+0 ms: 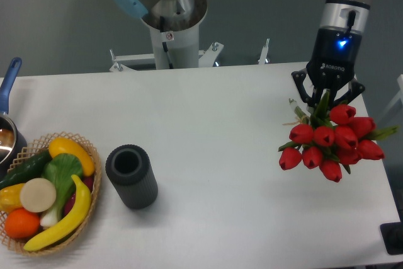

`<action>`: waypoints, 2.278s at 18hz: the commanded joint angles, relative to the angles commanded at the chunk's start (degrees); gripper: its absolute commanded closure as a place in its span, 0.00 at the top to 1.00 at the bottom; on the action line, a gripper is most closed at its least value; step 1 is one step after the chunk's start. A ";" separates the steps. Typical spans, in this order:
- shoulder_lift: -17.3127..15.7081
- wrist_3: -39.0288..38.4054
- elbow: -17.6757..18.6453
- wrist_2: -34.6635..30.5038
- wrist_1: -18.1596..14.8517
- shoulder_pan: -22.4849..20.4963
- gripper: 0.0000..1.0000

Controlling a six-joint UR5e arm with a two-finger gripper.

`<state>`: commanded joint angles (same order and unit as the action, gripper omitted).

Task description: Insert the flowers into the vase

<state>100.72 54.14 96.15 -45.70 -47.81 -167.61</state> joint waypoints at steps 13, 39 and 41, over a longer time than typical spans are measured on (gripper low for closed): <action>0.09 -0.35 -0.18 0.17 0.09 0.35 0.14; 2.37 4.21 -0.79 40.86 0.18 15.21 0.14; 2.63 6.58 -0.79 42.70 0.18 17.22 0.14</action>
<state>103.36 60.72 95.36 -3.00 -47.64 -150.39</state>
